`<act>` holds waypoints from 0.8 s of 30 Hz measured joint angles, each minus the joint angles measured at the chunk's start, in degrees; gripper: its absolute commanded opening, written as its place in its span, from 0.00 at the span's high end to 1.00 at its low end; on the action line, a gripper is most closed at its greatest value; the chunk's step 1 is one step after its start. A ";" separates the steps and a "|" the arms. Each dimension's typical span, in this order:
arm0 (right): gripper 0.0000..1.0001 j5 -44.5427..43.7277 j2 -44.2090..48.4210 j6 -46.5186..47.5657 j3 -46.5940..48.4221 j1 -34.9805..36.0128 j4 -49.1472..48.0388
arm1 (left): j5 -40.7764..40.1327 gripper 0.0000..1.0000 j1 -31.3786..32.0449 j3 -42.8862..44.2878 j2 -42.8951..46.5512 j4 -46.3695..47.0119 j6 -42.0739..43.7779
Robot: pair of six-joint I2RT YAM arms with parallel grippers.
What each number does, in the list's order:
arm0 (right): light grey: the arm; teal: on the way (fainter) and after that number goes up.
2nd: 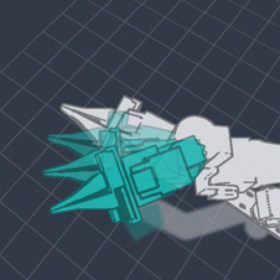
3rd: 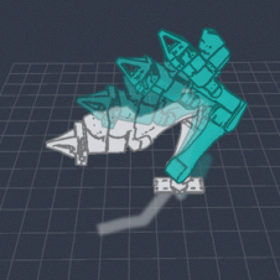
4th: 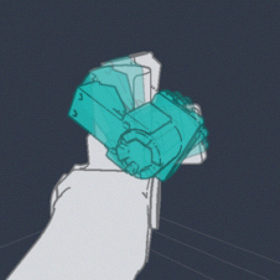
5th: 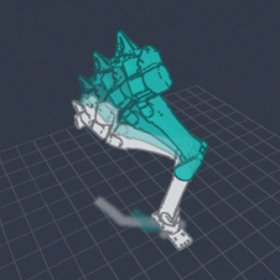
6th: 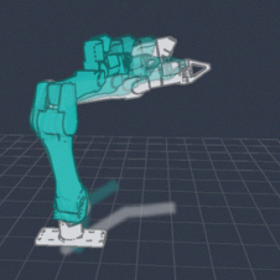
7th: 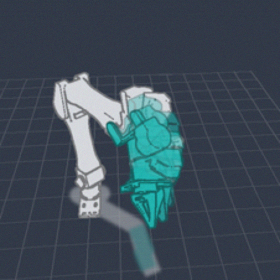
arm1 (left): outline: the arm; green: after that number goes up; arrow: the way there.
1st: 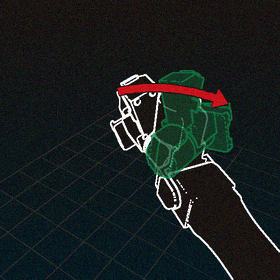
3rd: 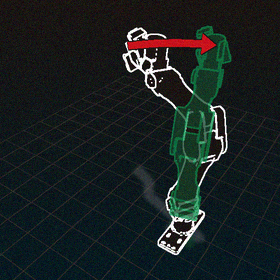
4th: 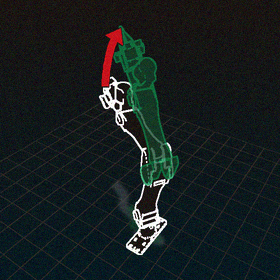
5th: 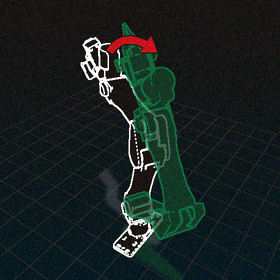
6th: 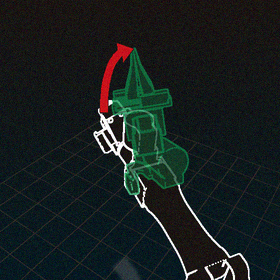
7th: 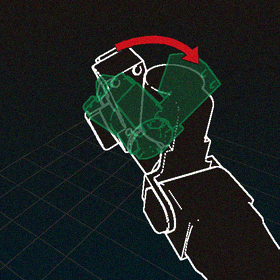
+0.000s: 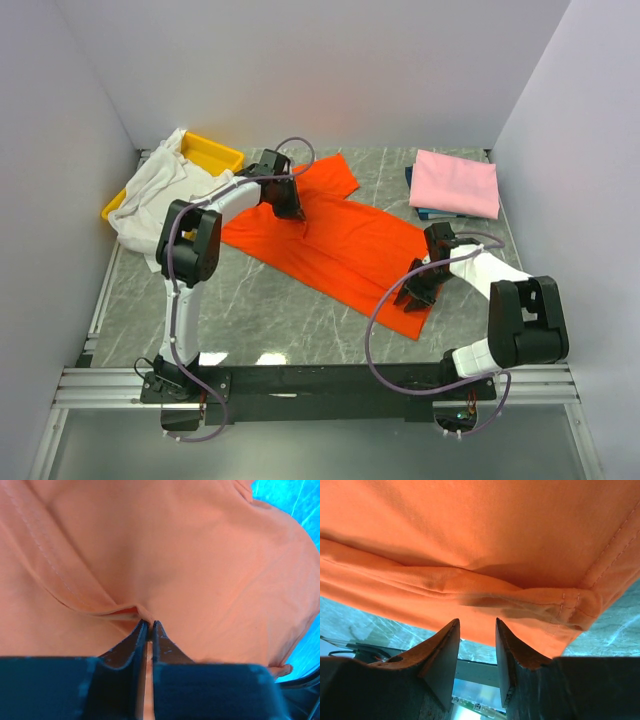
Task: Fold and stack the t-shirts
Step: Fold the tshirt
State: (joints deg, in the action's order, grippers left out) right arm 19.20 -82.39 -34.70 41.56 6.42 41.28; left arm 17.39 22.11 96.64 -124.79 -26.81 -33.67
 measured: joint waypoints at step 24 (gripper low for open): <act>0.57 -2.84 8.66 -0.42 0.37 -3.39 2.49 | 10.64 0.46 1.16 -1.20 0.68 7.82 -5.01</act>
State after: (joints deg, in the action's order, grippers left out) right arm 16.36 -73.73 -35.11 41.93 3.03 43.77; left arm 28.03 23.27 95.44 -124.11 -18.98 -38.68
